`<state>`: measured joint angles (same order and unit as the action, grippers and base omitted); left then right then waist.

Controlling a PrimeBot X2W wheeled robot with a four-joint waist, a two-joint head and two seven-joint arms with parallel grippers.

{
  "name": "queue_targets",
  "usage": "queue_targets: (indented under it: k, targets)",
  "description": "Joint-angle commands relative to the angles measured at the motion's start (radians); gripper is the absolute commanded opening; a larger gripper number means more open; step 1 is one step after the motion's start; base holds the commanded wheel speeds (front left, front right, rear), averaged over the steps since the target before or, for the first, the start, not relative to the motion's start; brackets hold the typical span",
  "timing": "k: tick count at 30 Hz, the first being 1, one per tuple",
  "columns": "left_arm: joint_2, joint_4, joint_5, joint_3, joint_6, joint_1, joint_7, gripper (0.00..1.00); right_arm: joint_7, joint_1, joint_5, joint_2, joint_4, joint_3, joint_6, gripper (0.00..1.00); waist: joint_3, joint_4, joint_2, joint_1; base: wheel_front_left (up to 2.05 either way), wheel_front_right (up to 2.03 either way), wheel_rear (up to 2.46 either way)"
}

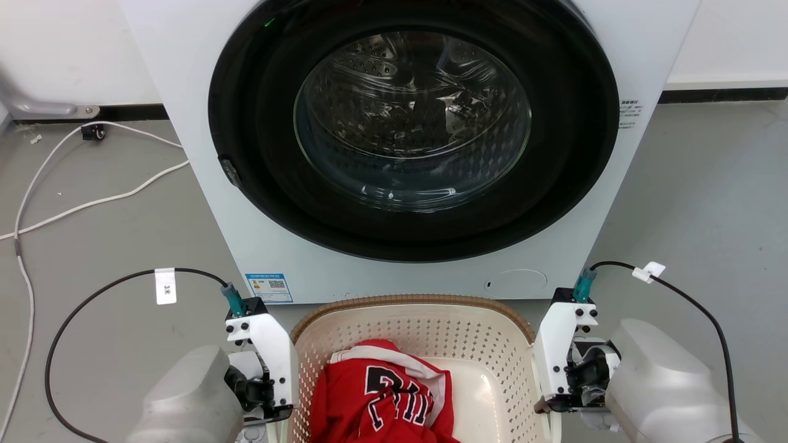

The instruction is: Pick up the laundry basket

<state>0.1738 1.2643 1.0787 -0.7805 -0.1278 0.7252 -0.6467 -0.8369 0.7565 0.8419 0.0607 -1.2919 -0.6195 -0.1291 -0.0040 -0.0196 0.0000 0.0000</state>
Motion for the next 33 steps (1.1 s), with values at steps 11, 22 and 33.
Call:
queue_targets:
  k: [11,22,33]
  targets:
    - [-0.027,-0.015,0.026,-0.004,-0.004,0.006,0.01,0.0,0.005,-0.007,-0.021,-0.019,0.005,0.025,-0.003,0.0,-0.002,-0.001,0.0,0.0,0.0,0.0,0.0]
    - [-0.03,-0.015,0.033,-0.01,-0.004,0.008,0.02,0.0,0.018,-0.007,-0.059,-0.019,0.005,0.059,-0.003,0.0,-0.002,-0.001,0.0,0.0,0.0,0.0,0.0]
    - [-0.029,-0.017,0.048,-0.015,-0.004,0.017,0.029,0.0,0.028,-0.003,-0.076,-0.019,0.005,0.075,-0.003,0.0,0.008,0.0,0.0,0.0,0.0,0.0,0.0]
